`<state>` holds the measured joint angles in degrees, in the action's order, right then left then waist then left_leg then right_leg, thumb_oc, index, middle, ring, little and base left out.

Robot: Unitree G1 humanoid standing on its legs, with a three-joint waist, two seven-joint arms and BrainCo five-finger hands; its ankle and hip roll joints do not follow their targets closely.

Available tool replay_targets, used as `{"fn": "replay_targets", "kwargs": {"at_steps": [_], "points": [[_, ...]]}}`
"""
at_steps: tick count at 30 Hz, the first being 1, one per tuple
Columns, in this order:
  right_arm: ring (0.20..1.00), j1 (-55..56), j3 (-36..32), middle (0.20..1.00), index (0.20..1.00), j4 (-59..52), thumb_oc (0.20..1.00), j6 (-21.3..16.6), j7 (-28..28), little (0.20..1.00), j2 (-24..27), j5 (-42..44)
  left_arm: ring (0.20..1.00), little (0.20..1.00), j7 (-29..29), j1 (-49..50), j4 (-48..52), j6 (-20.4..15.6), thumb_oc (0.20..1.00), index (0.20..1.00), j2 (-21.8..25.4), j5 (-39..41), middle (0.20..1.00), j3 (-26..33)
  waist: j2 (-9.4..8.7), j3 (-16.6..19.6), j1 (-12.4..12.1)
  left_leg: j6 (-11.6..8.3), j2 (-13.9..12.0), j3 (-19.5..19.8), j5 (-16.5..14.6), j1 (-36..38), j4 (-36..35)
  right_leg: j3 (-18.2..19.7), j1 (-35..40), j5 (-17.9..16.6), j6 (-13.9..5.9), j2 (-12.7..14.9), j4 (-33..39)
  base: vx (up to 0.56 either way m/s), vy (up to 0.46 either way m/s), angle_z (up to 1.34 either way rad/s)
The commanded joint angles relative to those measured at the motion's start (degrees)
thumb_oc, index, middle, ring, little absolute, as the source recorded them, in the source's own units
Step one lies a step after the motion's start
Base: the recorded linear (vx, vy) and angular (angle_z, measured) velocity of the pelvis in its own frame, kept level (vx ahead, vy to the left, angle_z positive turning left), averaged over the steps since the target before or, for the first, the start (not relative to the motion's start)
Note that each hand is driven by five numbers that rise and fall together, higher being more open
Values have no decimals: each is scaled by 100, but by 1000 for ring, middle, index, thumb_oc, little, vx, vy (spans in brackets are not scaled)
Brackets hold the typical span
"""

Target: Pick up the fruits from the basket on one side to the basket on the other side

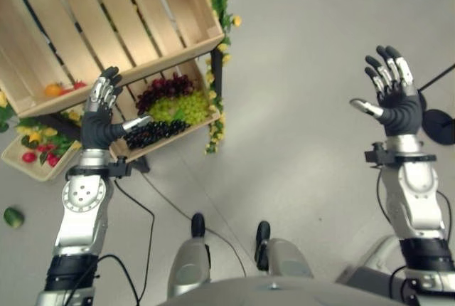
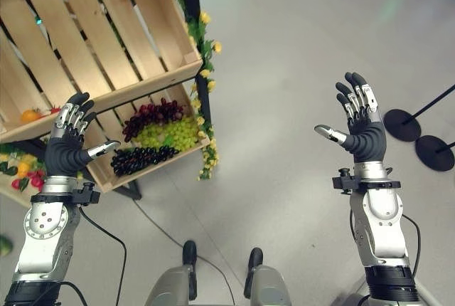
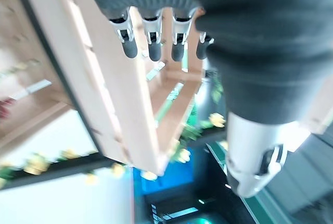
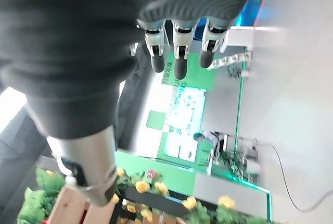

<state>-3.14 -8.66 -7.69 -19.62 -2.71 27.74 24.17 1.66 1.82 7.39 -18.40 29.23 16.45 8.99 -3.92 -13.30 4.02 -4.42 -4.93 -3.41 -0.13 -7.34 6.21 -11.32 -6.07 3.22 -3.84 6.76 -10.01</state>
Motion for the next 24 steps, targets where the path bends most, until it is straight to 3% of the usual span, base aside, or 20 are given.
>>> {"fn": "replay_targets", "kwargs": {"at_steps": [1, 4, 5, 6, 9, 10, 11, 12, 13, 19, 24], "points": [[1000, -92, -263, 1000, 1000, -250, 1000, -250, -88, 1000, 139, 73, 1000, 1000, -47, -6, 257, -382, 1000, 1000, 63, -234, 1000, -3, -157, 331, 96, 8, -318, -46, -348, 139, 1126, 247, 165, 301, 11, -335, -112, 89, -238, -54], [1000, -107, -256, 1000, 1000, -325, 1000, -307, -101, 1000, 189, 185, 1000, 1000, -62, -4, 251, -367, 1000, 1000, 36, -234, 1000, -23, -201, 190, 58, -113, -518, 155, 258, -142, 2350, 468, 581, 362, 286, -666, 39, 64, -251, -60], [1000, -107, -256, 1000, 1000, -359, 1000, -318, -106, 1000, 203, 214, 1000, 1000, -61, 6, 241, -366, 1000, 1000, 9, -219, 1000, -30, -231, 177, 40, -84, -480, 274, 428, -221, 2584, 555, 622, 352, 338, -704, 64, -3, -169, -73], [1000, -142, -236, 1000, 1000, -379, 1000, -327, -107, 1000, 204, 257, 1000, 1000, -46, 19, 223, -363, 1000, 1000, -25, -212, 1000, -45, -225, 139, 12, -56, -415, 467, 457, -352, 2933, 671, 642, 317, 386, -763, 94, -4, -93, -60], [1000, -218, -157, 1000, 1000, -362, 1000, -319, -74, 1000, 201, 220, 1000, 1000, -13, 73, 257, -353, 1000, 1000, -89, -197, 1000, -28, -204, 195, -13, 30, -247, 677, 410, -460, 2967, 868, 634, 308, 398, -811, 166, 21, 2, -60], [1000, -355, -30, 1000, 1000, -324, 1000, -315, -77, 1000, 204, 212, 1000, 1000, 50, 117, 335, -368, 1000, 1000, -122, -233, 1000, 10, -122, 201, -136, 127, 205, 1041, 36, -562, 2587, 1171, 657, 328, 332, -899, 118, 74, 65, -43], [1000, -364, -27, 1000, 1000, -320, 1000, -317, -77, 1000, 206, 212, 1000, 1000, 50, 115, 337, -367, 1000, 1000, -124, -234, 1000, 15, -134, 206, -138, 131, 215, 1029, 84, -566, 2549, 1179, 638, 299, 329, -885, 127, 141, 117, -29], [1000, -483, 68, 1000, 1000, -320, 1000, -322, -86, 1000, 218, 208, 1000, 1000, 104, 143, 396, -406, 1000, 1000, -121, -235, 1000, 67, -97, 205, -217, 171, 451, 1388, -178, -585, 2167, 1416, 649, 324, 278, -959, 80, 136, 184, -105], [1000, -732, 298, 1000, 1000, -185, 1000, -346, -92, 1000, 225, 216, 1000, 1000, 193, 170, 522, -531, 1000, 1000, -170, -111, 1000, 134, -45, 275, -262, 204, 892, 1922, -464, -301, 1534, 1879, 577, 243, 170, -1034, 5, 155, 186, -113], [1000, -372, 62, 1000, 1000, -198, 1000, -306, -162, 1000, 162, 189, 1000, 1000, -37, 258, 732, -634, 1000, 1000, -276, 123, 1000, 148, 7, 505, -9, 290, 659, 1260, -601, 347, 834, 2056, 538, 235, -16, -885, -18, 81, 183, -110], [1000, -288, -75, 1000, 1000, -124, 1000, -308, 2, 1000, 108, -22, 1000, 1000, 16, 125, 678, -629, 1000, 1000, -247, 5, 1000, 11, 15, 580, 144, 451, 720, 789, -702, 550, 585, 2381, 407, 99, -269, -735, -81, -9, 152, -58]]}}
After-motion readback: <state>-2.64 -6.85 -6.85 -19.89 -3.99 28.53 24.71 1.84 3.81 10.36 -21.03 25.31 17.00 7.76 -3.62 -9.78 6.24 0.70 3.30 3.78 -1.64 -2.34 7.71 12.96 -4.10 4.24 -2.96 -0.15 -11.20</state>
